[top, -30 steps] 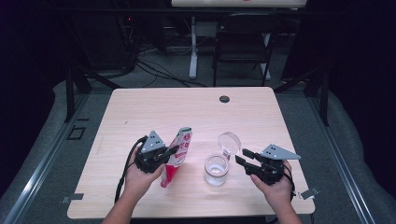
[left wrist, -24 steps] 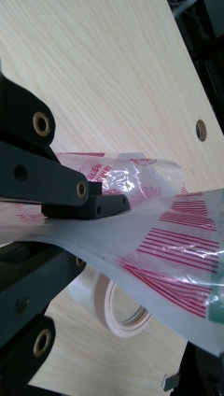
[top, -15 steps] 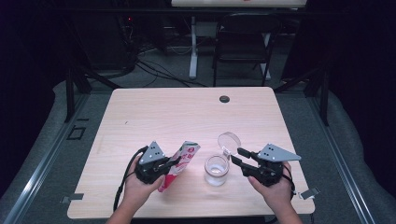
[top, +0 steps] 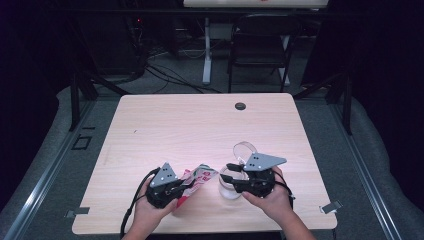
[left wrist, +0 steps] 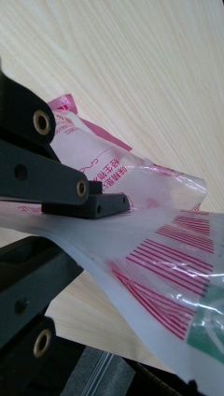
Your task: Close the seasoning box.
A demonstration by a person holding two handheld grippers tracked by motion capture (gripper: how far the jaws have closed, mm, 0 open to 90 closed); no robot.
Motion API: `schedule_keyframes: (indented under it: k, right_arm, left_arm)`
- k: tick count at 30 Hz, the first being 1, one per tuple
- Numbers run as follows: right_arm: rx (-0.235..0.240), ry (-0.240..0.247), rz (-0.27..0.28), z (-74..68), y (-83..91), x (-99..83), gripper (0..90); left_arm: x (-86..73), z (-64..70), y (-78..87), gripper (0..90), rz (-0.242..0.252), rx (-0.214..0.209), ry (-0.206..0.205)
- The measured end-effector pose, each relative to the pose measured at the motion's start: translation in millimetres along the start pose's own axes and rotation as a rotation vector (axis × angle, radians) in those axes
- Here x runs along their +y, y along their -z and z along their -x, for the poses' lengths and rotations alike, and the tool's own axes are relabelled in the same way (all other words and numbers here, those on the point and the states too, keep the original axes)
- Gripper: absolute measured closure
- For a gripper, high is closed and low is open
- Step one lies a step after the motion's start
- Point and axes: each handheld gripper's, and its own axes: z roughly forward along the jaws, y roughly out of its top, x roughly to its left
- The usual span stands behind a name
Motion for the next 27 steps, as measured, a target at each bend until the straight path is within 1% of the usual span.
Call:
schedule_keyframes:
  k: [3,5,9,10,13,16,18,19,21,24,26,27]
  right_arm:
    - [0.022,0.009,-0.011,-1.8,-10.6,2.5,58.9]
    - [0.035,0.015,-0.019,-3.4,-17.1,3.6,59.5]
    - [0.056,0.029,-0.036,-7.1,-28.1,5.2,62.9]
    - [0.062,0.034,-0.035,-8.3,-30.1,5.4,64.5]
    - [0.076,0.045,-0.045,-12.3,-34.5,5.0,67.9]
    - [0.082,0.055,-0.062,-14.2,-38.0,3.8,68.2]
    - [0.078,0.059,-0.068,-15.4,-40.2,2.9,69.2]
    - [0.072,0.068,-0.078,-15.7,-40.4,2.9,70.9]
    - [0.071,0.077,-0.079,-16.1,-41.2,2.6,73.5]
    - [0.076,0.077,-0.083,-15.7,-41.7,2.5,75.5]
    - [0.074,0.077,-0.087,-15.8,-41.8,2.4,80.8]
    - [0.080,0.077,-0.088,-15.7,-41.8,2.4,83.3]
  left_arm:
    - [-3.0,-0.1,-0.2,90.0,-0.003,-0.007,0.011]
    - [-6.0,0.1,-0.8,90.0,-0.006,-0.013,0.026]
    - [-9.0,0.5,-1.4,89.5,-0.011,-0.012,0.025]
    - [-9.5,1.2,-1.6,89.3,-0.009,-0.013,0.031]
    - [-11.2,2.5,-1.6,89.3,-0.008,-0.010,0.027]
    - [-12.1,3.5,-2.0,89.2,-0.004,-0.008,0.030]
    - [-12.7,3.8,-1.8,89.0,-0.008,-0.009,0.032]
    - [-13.0,3.7,-1.9,88.9,-0.005,-0.009,0.032]
    - [-13.5,3.4,-1.6,88.7,-0.006,-0.016,0.037]
    - [-13.6,2.8,-1.3,88.5,-0.003,-0.017,0.041]
    - [-13.8,2.8,-1.6,88.5,-0.004,-0.015,0.041]
    - [-14.0,2.7,-1.7,88.5,-0.003,-0.014,0.043]
